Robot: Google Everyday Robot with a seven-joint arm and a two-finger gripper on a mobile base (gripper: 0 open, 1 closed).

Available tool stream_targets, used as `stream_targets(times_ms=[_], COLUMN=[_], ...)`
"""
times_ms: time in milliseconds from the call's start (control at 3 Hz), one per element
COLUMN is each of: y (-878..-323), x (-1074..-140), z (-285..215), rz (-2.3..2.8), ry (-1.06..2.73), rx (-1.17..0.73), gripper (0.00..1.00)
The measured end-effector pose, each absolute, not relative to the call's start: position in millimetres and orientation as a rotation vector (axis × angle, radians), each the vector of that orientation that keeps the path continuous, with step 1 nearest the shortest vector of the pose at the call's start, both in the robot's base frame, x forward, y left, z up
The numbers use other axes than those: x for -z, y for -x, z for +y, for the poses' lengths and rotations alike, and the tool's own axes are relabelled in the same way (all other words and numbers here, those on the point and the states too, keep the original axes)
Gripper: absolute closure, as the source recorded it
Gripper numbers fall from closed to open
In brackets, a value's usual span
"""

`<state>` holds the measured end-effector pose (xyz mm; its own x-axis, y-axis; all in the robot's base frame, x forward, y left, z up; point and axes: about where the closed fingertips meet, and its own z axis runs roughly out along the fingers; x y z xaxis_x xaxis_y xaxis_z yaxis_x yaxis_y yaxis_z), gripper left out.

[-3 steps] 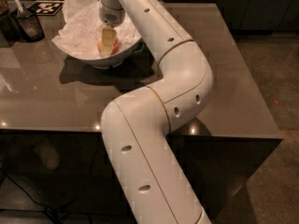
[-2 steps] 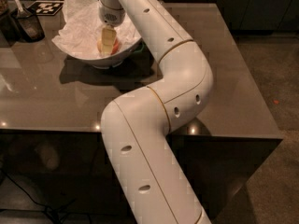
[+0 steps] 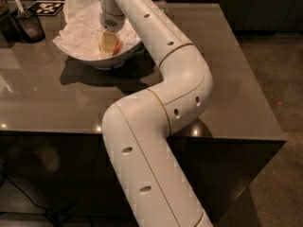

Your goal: Pick apple from white bowl

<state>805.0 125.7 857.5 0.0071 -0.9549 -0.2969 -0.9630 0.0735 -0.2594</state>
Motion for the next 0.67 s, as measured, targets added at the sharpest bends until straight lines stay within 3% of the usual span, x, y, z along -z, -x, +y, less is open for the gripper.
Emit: stream_targets(times_ms=[333,667], y=[-805.1,-805.1], x=[-846.4,-846.4], z=[127.9,127.9], rz=[1.972,1.972], ry=[1.914,1.914], rx=[-0.05,-0.05], gripper=[0.0,0.18])
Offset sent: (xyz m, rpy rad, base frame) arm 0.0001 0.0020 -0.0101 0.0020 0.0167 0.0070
